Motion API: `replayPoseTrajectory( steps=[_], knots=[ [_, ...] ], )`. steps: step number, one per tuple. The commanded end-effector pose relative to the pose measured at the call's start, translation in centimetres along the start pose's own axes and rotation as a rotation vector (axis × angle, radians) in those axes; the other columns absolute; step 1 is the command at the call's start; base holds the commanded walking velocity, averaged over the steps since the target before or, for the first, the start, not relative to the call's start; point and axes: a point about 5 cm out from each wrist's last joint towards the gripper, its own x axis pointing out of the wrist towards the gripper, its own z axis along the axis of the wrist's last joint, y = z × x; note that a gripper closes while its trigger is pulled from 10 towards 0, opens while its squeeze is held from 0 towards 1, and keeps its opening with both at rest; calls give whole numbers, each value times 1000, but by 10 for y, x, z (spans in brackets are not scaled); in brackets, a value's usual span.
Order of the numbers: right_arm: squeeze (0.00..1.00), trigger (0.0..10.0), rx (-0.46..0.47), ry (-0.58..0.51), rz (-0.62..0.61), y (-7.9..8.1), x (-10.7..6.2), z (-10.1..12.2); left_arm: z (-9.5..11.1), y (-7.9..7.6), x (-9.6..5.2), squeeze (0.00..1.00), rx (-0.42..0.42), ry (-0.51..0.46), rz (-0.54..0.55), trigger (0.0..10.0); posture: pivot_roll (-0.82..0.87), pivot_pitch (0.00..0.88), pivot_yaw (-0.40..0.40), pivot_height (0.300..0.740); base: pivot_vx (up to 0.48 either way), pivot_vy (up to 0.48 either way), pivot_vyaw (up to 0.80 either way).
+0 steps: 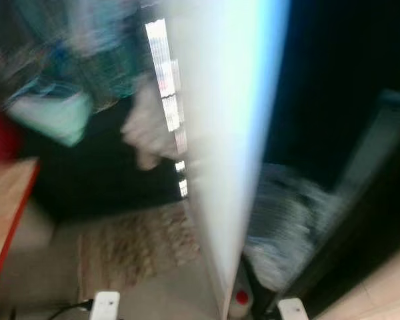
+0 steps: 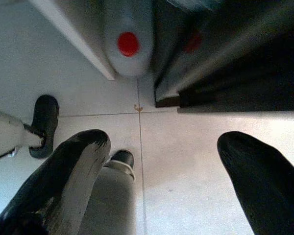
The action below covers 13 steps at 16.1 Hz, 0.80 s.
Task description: Restocking fridge
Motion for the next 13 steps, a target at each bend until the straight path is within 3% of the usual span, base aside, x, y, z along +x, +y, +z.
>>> replayPoseTrajectory(
  steps=[1, 3, 8, 13],
  knots=[
    [0, 10000, 5, 20, 16, 7, -1, -10, -4, 1, -1, 0, 13, 18, -1, 10000, 24, 40, 39, 740, 0, 0, 800],
    [0, 10000, 17, 26, 16, 4, -2, -15, -4, 1, -1, 0, 19, 16, -1, 10000, 25, 44, 40, 740, 0, 0, 800],
    [0, 10000, 89, 5, 19, -9, -2, -9, -4, -2, -1, 0, 11, 15, -13, 10000, 25, 56, 40, 740, 0, 0, 0],
    [0, 10000, 109, 1, 34, -5, -2, -10, -5, -3, -1, 0, 3, 16, -15, 10000, 28, 63, 37, 740, 0, 0, 0]
  ],
)
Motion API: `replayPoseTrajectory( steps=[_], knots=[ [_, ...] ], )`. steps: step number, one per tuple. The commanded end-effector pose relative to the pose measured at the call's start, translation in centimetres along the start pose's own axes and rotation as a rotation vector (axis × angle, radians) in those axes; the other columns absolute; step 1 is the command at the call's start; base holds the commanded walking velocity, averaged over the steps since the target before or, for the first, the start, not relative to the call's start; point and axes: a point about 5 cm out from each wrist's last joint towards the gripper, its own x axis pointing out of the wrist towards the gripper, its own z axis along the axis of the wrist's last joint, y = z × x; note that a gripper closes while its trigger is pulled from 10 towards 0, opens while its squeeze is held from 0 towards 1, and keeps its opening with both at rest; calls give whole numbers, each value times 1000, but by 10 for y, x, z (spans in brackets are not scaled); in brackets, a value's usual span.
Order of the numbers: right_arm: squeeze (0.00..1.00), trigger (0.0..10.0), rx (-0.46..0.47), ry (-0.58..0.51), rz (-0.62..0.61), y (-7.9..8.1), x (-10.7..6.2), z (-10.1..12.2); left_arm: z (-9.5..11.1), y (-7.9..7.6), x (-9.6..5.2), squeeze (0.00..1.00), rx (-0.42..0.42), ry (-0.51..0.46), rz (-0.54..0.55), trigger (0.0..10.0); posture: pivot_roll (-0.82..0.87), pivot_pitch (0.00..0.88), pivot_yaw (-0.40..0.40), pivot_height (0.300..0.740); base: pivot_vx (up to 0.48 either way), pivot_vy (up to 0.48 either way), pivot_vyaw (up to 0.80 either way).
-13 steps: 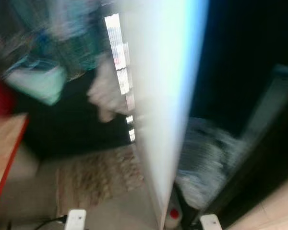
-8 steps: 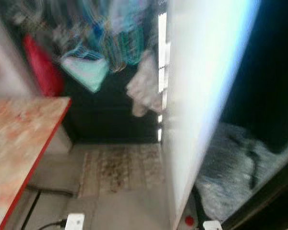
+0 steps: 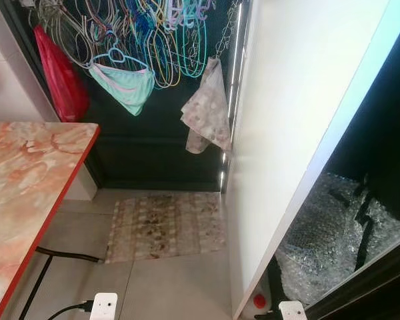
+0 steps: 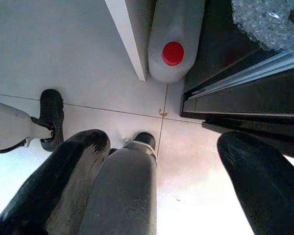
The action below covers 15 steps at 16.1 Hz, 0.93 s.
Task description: Restocking fridge
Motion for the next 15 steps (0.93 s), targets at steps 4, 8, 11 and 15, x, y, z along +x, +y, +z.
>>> replayPoseTrajectory(
  steps=[4, 8, 11, 15],
  knots=[
    [0, 10000, 1, 8, 8, 1, 0, -3, -6, 0, -1, 0, 6, 18, -1, 10000, 30, 55, 38, 740, -61, 0, 0],
    [0, 10000, 0, 10, 11, 2, 0, -4, -6, -1, -1, 0, 4, 17, -3, 10000, 26, 34, 37, 740, -283, 0, 0],
    [0, 10000, -4, 12, 15, 3, 0, -4, -7, -1, -1, 0, 10, 22, -4, 10000, 27, 20, 38, 740, -305, 0, 0],
    [0, 10000, -3, 14, 21, 4, -1, -6, -8, 0, -1, 0, 16, 24, -6, 10000, 30, 14, 42, 740, -199, 0, 0]
  ],
)
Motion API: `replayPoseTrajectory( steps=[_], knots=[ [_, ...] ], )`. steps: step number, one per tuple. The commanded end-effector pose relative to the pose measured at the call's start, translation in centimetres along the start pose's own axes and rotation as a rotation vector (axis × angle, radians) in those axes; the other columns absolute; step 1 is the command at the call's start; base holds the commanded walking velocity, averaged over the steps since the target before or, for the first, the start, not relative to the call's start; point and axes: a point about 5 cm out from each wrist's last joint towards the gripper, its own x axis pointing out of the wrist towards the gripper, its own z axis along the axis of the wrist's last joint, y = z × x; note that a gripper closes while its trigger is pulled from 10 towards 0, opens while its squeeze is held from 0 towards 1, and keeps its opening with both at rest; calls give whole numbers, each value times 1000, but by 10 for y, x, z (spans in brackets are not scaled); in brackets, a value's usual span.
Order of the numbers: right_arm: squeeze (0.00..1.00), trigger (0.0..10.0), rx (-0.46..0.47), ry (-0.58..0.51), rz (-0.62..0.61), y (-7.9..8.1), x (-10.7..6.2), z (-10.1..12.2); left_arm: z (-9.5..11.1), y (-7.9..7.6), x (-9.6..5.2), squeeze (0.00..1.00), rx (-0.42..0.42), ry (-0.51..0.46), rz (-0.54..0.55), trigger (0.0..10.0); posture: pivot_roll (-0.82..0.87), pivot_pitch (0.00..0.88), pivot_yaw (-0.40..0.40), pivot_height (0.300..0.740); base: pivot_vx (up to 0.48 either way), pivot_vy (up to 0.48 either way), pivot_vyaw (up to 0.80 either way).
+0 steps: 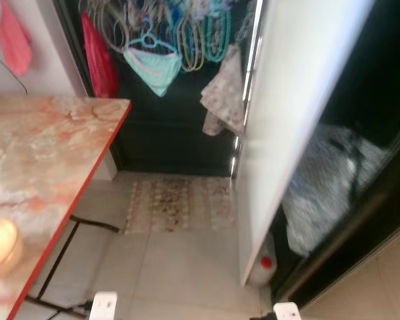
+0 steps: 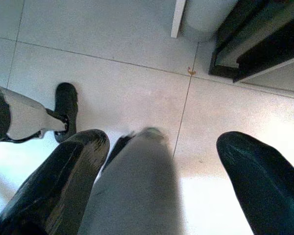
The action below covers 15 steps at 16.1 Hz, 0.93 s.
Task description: Restocking fridge
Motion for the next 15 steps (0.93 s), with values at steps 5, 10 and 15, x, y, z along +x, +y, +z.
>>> replayPoseTrajectory(
  steps=[5, 10, 15],
  knots=[
    [0, 10000, -19, 5, 16, 7, 1, -1, -12, 0, -2, 0, 15, 41, 3, 10000, 34, 37, 34, 740, 0, 0, 480],
    [0, 10000, -31, 7, 22, 10, 1, 1, -12, 1, -2, 0, 19, 43, 4, 10000, 31, 49, 32, 740, 0, 0, 800],
    [0, 10000, -45, -1, 29, 12, 2, 2, -9, -5, -2, 0, 20, 42, -1, 10000, 29, 61, 30, 740, 0, 0, 800]
  ],
)
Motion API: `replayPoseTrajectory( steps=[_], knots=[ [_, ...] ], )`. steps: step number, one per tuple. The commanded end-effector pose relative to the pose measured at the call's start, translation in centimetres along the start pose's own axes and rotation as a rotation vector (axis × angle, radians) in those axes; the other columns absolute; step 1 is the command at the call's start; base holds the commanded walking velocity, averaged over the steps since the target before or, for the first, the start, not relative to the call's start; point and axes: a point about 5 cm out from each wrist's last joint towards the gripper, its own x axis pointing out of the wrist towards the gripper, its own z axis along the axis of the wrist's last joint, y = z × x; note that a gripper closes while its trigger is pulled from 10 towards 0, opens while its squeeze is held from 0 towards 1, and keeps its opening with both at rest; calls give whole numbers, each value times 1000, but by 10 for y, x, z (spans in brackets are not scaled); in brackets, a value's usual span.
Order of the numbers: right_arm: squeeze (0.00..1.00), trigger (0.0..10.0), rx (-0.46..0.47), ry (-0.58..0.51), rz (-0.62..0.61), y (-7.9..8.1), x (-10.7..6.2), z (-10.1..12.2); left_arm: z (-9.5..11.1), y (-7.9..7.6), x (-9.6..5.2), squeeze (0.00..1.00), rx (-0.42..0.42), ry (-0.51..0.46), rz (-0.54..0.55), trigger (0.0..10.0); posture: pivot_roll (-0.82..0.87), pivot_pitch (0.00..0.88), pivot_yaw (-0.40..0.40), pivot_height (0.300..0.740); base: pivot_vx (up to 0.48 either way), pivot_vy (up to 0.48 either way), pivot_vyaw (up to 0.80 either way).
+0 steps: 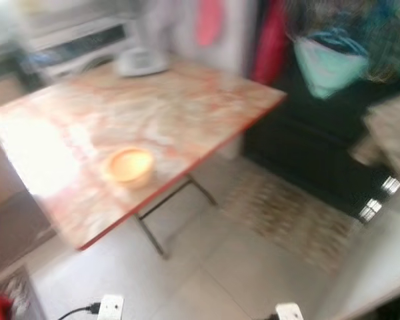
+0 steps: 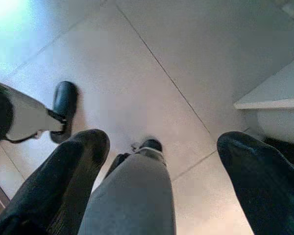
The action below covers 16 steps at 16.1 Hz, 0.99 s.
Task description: Restocking fridge
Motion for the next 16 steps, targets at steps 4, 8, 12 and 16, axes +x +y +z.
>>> replayPoseTrajectory(
  steps=[4, 8, 12, 16],
  knots=[
    [0, 10000, -9, -19, 26, 11, 2, 7, -5, 8, -1, 0, 27, 22, 25, 10000, 32, 61, 29, 740, 0, 0, 800],
    [0, 10000, -8, -18, 22, 8, 2, 7, -5, 13, -1, 0, 36, 9, 44, 10000, 32, 57, 33, 740, 0, 0, 800],
    [0, 10000, 16, -17, 11, 1, 1, 7, 27, 33, 0, 0, 7, -164, 186, 10000, 39, 54, 32, 740, 0, 0, 0],
    [0, 10000, 10, -13, 16, 2, 1, 6, 84, 38, -15, 0, -18, -572, 257, 10000, 45, 46, 33, 740, 0, 0, 0]
  ],
)
